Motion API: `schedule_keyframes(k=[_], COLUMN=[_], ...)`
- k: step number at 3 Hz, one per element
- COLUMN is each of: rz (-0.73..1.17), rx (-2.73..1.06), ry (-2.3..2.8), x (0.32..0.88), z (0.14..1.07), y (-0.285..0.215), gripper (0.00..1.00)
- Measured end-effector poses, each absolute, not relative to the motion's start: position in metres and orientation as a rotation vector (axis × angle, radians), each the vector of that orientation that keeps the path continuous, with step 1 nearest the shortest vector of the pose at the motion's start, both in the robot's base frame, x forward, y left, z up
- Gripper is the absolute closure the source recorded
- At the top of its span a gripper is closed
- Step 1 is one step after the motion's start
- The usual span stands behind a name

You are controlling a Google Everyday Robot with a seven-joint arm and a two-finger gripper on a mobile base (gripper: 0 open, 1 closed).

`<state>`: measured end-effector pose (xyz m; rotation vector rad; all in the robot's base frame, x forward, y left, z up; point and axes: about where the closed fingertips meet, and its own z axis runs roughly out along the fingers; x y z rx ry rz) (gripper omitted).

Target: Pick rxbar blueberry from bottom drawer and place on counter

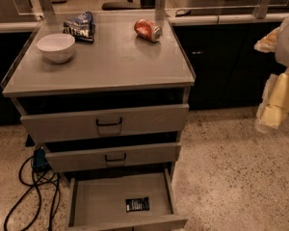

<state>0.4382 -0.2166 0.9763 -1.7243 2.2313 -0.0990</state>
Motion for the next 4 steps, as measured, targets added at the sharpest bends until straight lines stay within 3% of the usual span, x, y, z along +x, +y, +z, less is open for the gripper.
schedule_keyframes(k=[2, 4], rz=[-0.080, -0.056], rx=[-1.769, -1.949], ry=[2.106, 1.827], x=[0.412, 0.359], z=[0.955, 0.820], y=[-0.204, -0.126], gripper=[0.00, 0.00])
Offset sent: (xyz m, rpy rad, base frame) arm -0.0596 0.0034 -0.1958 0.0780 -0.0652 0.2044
